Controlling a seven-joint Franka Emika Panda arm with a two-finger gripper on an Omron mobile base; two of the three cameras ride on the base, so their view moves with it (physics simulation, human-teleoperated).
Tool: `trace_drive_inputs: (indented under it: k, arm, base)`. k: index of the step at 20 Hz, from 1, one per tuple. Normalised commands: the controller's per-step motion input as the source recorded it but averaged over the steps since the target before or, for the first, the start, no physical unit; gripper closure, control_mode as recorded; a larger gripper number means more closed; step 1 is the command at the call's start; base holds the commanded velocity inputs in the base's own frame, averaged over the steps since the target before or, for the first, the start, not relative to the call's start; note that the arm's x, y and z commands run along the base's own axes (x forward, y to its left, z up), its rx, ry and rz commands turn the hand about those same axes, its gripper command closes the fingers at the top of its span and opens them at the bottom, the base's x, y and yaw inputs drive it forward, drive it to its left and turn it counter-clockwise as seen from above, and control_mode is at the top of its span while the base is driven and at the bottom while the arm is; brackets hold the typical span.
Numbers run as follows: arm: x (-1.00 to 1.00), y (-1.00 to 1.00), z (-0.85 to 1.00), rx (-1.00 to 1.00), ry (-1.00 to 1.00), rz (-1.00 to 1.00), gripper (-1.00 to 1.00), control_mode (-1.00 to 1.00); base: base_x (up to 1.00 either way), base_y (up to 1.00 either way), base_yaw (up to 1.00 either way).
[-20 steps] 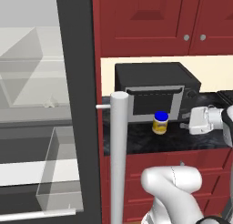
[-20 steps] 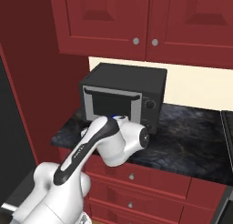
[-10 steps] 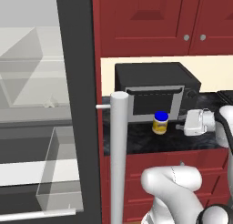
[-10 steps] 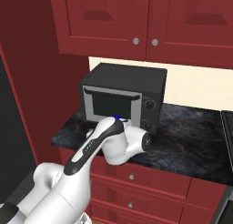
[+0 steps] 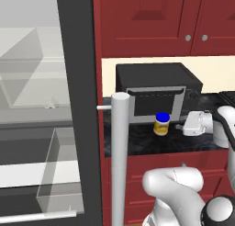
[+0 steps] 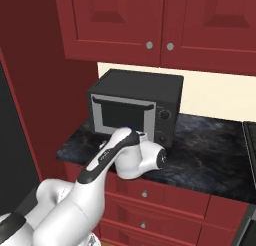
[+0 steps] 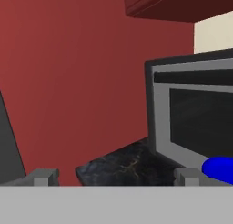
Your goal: Place the ketchup and mayonnaise from the counter to the top shelf of the fridge. If the existing items in the fridge are on the top shelf, move them to other shelves.
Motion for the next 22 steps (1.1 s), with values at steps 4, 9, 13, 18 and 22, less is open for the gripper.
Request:
trace_drive_inputs:
  k: [4, 9, 13, 18, 22]
  arm:
    - [0.3, 0.0, -0.11, 0.0, 0.0, 0.0, -1.0, -1.0]
    - [0.18, -0.16, -0.27, 0.0, 0.0, -0.02, -1.0, -1.0]
    - [0.19, -0.16, -0.21, 0.0, 0.0, -0.04, -1.0, -1.0]
    - [0.36, -0.05, -0.15, 0.0, 0.0, -0.01, -1.0, -1.0]
    - [0.41, 0.0, -0.17, 0.0, 0.0, 0.0, -1.0, -1.0]
  base:
    - [0.0, 0.0, 0.0]
    - [0.0, 0.0, 0.0]
    - [0.0, 0.0, 0.0]
    - [0.0, 0.0, 0.0]
    - [0.0, 0.0, 0.0]
